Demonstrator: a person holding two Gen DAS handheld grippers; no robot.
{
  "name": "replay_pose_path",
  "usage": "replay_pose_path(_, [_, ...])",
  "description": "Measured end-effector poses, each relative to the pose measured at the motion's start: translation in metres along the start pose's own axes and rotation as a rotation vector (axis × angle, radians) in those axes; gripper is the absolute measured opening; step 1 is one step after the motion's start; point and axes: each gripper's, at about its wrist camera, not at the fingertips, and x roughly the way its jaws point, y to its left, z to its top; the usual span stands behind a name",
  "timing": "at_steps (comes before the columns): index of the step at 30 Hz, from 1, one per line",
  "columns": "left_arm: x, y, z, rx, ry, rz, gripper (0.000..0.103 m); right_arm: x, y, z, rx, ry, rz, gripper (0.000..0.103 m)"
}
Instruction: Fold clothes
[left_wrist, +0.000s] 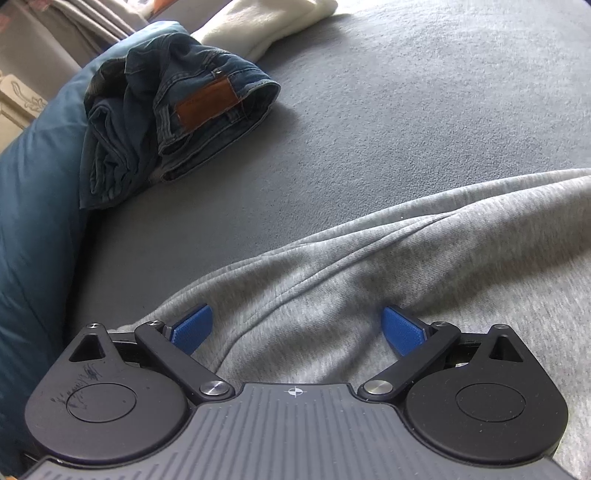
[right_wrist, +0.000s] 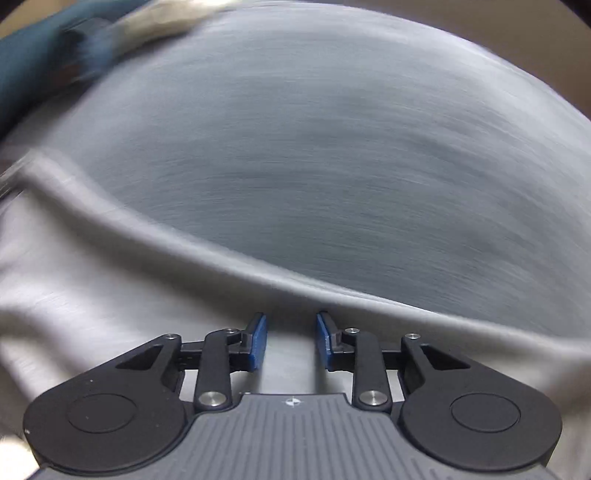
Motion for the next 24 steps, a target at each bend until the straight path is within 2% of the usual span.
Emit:
replay_pose_path(4, [0.001, 0.002, -0.001, -0.033, 0.000, -0.010, 0.101, -0.029, -0.119, -0.030, 0.437, 0.058, -0.371, 0.033])
replay_pose_path(7, [-0.002, 0.005, -0.002, -0.047, -0.006, -0.023, 0.101, -0.081, -0.170, -0.083, 0.797, -0.012, -0.413, 0.036])
replay_pose_path(9, [-0.005, 0.007, -0.003, -0.051, -0.009, -0.031, 0.100, -0.108, -0.174, -0.123, 0.983, -0.079, -0.357, 0.045])
replay_pose_path(14, [-0.024, 0.010, -0.003, -0.044, -0.031, -0.033, 0.099, -0.129, -0.152, -0.210, 1.321, -0.126, -0.200, 0.048])
replay_pose_path(21, [-0.069, 0.010, -0.008, -0.051, -0.106, -0.037, 0.098, -0.099, -0.152, -0.244, 1.531, -0.211, -0.066, 0.048])
replay_pose_path(23, [-0.087, 0.004, -0.014, -0.060, -0.119, -0.102, 0.098, -0.090, -0.152, -0.254, 1.590, -0.235, -0.026, 0.048])
replay_pose_path(24, [-0.097, -0.001, -0.018, -0.048, -0.126, -0.160, 0.098, -0.086, -0.152, -0.258, 1.614, -0.247, -0.009, 0.047])
